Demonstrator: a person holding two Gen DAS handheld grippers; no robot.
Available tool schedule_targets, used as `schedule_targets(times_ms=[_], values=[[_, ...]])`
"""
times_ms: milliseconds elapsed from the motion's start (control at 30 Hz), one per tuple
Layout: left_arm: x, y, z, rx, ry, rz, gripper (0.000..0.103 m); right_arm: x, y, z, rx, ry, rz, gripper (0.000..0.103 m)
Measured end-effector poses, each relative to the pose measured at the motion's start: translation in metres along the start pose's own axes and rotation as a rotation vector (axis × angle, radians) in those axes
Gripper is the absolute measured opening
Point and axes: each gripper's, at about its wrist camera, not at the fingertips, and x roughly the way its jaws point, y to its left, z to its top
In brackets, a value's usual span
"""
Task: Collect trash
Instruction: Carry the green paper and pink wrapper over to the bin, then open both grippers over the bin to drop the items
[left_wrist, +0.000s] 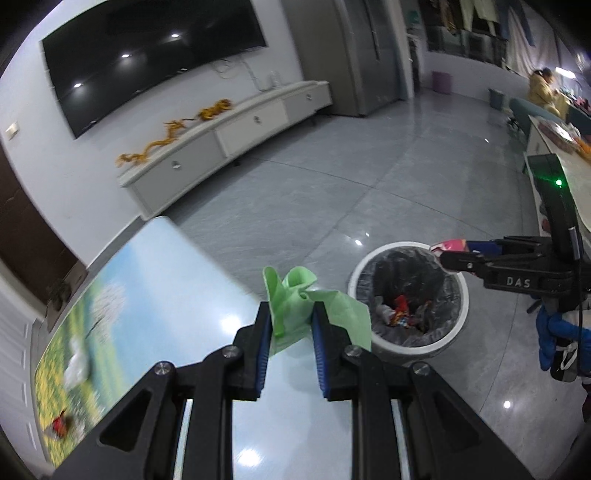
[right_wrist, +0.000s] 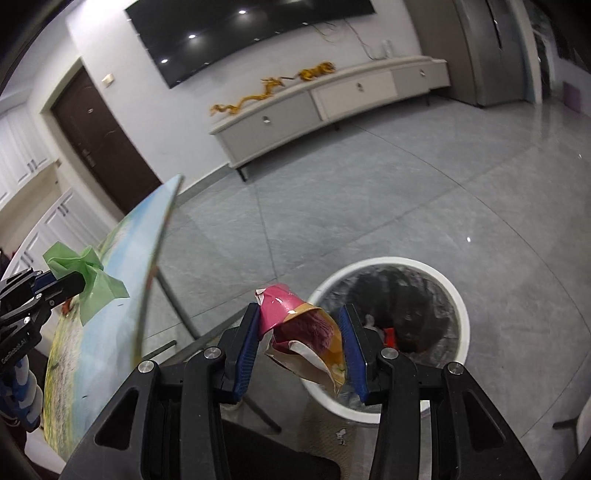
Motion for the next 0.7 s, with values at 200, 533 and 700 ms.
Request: schedule_targets(times_ms=[200, 533, 700], values=[[0.055, -0.028, 0.025, 0.032, 0.073, -0.076, 0.020, 0.027, -0.033, 0.002, 0.048, 0.046, -0.028, 0.043], [0.117, -0.057, 0.058, 0.026, 0.164, -0.187, 0.023, 0.069, -0.071, 0.005, 0.129, 0.098, -0.065, 0.046], [0.131, -0.067, 0.068, 0.001, 0.176, -0.253, 0.025, 0.081, -0.085, 0.001, 0.163, 0.126, -0.083, 0.047]])
